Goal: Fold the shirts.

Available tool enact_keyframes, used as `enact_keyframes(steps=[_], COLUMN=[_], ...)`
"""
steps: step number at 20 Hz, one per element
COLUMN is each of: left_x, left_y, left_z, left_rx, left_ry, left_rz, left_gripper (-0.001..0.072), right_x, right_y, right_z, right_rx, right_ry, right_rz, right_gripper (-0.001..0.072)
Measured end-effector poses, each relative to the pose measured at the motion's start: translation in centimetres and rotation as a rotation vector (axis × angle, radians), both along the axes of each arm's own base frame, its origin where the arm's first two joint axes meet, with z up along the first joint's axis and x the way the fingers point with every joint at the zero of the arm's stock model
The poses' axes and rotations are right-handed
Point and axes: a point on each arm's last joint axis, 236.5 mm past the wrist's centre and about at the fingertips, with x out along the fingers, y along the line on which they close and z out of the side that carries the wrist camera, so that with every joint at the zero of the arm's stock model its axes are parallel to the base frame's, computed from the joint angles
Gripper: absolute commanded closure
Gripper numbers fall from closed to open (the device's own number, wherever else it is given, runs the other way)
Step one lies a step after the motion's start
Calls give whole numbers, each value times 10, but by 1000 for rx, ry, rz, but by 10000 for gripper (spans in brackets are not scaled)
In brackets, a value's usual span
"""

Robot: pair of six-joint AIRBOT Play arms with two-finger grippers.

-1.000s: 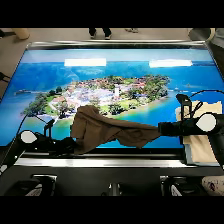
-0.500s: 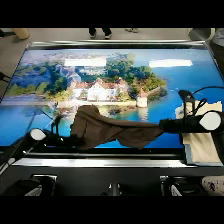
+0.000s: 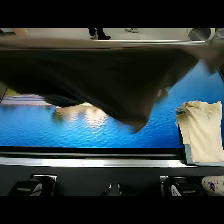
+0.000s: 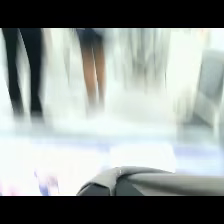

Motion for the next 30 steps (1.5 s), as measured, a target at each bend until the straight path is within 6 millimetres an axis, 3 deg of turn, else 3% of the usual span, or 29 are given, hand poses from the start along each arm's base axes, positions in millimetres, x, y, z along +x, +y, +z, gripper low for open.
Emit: enact_keyframes(steps=[2,4,6,8,11,16,18,20,22,23,24,25,26,28,30], left_x=[-27,-40,-27,2,70,181,207,221,225,224,221,216,211,195,171], left_y=[18,29,37,42,54,65,65,58,47,40,33,27,23,24,41], left_z=[31,45,37,13,-57,-218,-279,-337,-385,-406,-423,-438,-447,-456,-460], left_rx=[-7,-10,5,31,89,161,170,154,122,101,85,68,56,73,79], left_ry=[-68,-97,-52,37,249,634,769,905,1026,1088,1141,1196,1239,1309,1392], left_rz=[72,120,153,176,211,220,208,177,138,115,96,74,56,4,-17], left_gripper=[679,679,679,679,676,674,674,673,671,612,392,180,192,189,186], right_x=[-28,-37,-31,-6,61,208,257,293,312,317,316,315,310,293,264], right_y=[-4,-8,-11,-14,-13,6,22,36,50,59,66,72,78,82,72], right_z=[40,55,56,42,-5,-117,-160,-206,-260,-285,-311,-331,-345,-359,-365], right_rx=[-2,-9,-17,-28,-36,19,89,176,268,318,353,385,409,422,376], right_ry=[-117,-159,-152,-90,76,296,336,395,503,568,644,704,760,857,965], right_rz=[-12,-29,-42,-54,-56,-11,30,56,69,78,82,87,94,119,143], right_gripper=[691,691,691,691,691,690,690,690,690,683,561,352,257,252,254])
